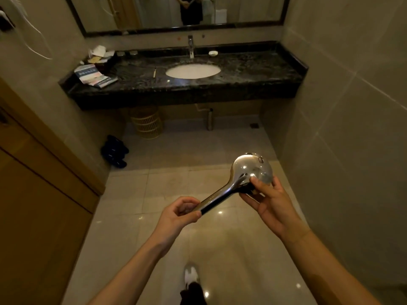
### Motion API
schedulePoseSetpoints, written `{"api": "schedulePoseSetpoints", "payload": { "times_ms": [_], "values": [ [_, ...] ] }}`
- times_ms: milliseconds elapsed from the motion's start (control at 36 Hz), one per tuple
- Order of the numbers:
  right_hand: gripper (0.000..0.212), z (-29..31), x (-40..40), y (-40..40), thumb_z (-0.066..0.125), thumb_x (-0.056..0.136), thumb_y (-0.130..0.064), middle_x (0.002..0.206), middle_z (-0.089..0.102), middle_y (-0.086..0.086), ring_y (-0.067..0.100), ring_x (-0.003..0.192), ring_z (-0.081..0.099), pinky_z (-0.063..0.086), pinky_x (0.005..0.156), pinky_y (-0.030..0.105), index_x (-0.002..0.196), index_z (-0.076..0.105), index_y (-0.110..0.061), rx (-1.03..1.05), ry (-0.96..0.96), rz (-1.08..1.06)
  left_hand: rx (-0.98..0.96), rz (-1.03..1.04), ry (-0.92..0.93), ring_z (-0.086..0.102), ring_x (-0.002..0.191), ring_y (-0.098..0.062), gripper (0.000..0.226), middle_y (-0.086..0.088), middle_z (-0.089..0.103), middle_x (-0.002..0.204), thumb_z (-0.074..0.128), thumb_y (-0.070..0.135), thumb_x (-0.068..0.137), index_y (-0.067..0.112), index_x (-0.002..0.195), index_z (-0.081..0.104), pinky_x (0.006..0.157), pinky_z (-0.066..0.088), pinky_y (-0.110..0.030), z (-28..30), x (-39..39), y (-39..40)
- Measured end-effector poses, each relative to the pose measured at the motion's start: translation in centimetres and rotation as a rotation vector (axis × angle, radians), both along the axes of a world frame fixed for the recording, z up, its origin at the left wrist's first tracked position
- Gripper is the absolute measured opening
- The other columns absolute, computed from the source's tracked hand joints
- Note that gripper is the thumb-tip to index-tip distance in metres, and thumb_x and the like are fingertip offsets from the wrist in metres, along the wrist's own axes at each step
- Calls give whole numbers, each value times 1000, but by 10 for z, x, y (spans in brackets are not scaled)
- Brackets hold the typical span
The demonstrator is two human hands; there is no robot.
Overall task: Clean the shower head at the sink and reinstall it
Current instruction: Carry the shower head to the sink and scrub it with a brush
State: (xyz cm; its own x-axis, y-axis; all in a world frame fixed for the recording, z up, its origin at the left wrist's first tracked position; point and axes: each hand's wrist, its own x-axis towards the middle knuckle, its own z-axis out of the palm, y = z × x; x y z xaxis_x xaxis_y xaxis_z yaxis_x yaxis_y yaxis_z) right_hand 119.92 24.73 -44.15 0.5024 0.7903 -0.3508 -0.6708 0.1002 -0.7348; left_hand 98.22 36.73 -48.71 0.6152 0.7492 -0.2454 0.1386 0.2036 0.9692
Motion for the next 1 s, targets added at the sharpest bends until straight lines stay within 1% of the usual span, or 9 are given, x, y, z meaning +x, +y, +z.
{"api": "schedulePoseSetpoints", "payload": {
  "times_ms": [56,139,222,333,444,583,750,889,1000],
  "values": [
    [48,-3,17,25,64,88,-1,118,68,17,27,97,73,60,75,39,132,55,-20,-6,-4,6,-2,-5,-2,67,85,-16,31,-4,73,93,77,12,70,13,100,69,71,54,-24,-3,15,23],
    [50,-5,43,69,65,88,-3,118,69,18,30,101,72,60,77,40,133,53,-18,-16,-25,20,-4,-12,7,68,88,-18,26,-6,73,97,75,5,77,14,101,69,74,55,-25,-5,38,64],
    [48,-2,68,119,65,87,-3,119,69,18,30,102,72,59,77,40,132,54,-18,-20,-48,16,-10,-10,-2,67,89,-20,26,-10,71,100,72,4,79,11,104,67,76,56,-25,-6,63,113],
    [48,6,102,184,64,88,-2,120,68,17,33,106,70,60,78,41,131,54,-22,-14,-35,11,-46,-33,2,67,95,-23,28,-9,71,102,73,9,79,14,106,66,79,57,-27,-4,100,182],
    [52,14,136,244,65,87,-2,121,67,20,35,106,70,61,78,42,134,52,-19,-18,-35,-7,-60,-61,-21,67,94,-23,28,-8,71,99,76,12,77,13,104,67,79,57,-29,-1,137,245],
    [50,19,176,311,64,88,-3,111,72,17,35,105,70,61,80,41,134,51,-18,4,-52,-8,-35,-101,14,67,95,-22,25,-5,70,100,75,16,78,19,102,67,79,55,-28,0,181,316],
    [50,16,232,390,66,84,-4,127,63,23,35,108,67,61,79,41,130,53,-17,17,-66,10,-19,-107,15,67,94,-23,25,-9,69,103,74,14,79,16,103,65,76,56,-25,0,236,390],
    [57,8,292,463,68,82,-6,133,59,23,34,111,67,60,83,42,135,51,-17,38,-72,35,21,-75,13,68,93,-24,26,-9,69,102,73,13,79,17,104,65,78,57,-28,-1,291,455],
    [56,14,338,514,66,81,-4,132,59,22,30,100,72,59,85,47,134,51,-16,62,-30,61,-1,-59,13,68,92,-25,26,-10,70,101,72,10,80,15,104,63,79,56,-29,4,334,500]
  ]
}}
